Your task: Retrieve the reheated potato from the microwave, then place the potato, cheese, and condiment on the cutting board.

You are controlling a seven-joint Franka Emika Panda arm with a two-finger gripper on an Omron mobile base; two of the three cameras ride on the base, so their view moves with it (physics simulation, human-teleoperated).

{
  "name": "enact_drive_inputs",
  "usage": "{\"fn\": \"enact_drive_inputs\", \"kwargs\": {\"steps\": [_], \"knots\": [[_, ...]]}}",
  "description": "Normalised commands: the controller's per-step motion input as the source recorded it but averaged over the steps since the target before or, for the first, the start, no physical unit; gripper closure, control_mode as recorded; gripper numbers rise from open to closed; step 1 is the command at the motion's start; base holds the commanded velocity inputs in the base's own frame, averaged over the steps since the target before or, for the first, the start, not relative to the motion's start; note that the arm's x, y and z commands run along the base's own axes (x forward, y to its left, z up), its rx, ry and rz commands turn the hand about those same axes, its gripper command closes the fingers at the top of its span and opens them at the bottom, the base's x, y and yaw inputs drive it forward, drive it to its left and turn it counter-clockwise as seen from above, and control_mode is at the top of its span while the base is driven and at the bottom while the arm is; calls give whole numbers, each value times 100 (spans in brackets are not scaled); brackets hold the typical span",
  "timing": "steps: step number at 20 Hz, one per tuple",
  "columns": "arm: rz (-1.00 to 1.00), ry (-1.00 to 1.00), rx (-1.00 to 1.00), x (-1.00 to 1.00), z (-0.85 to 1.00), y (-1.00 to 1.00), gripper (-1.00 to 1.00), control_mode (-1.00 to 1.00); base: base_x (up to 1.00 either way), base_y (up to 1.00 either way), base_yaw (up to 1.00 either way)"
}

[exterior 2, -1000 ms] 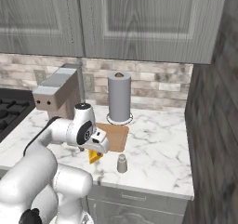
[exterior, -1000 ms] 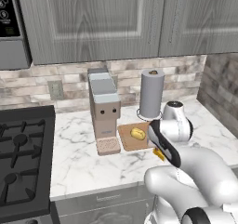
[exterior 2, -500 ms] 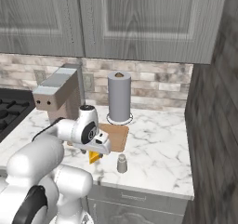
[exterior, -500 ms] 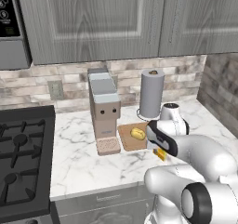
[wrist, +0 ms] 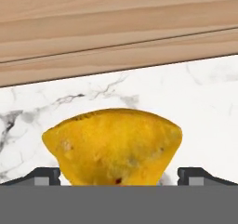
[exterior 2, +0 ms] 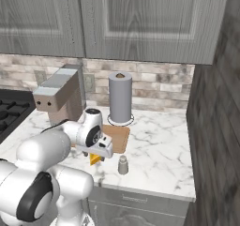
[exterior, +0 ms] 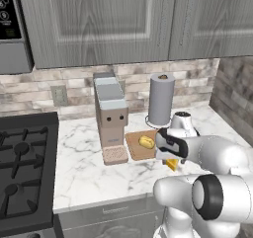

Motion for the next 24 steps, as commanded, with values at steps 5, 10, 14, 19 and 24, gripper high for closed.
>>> {"fn": "enact_drive_inputs", "kwargs": {"steps": [5,10,14,19,24], "knots": [[0,0,1,0,-10,1,100,-100,0,0,0],[0,0,0,-3,0,0,100,-100,0,0,0],[0,0,0,1,21,-2,100,-100,0,0,0],[0,0,0,10,44,-2,100,-100,0,0,0],[1,0,0,46,21,-2,100,-100,0,0,0]]}}
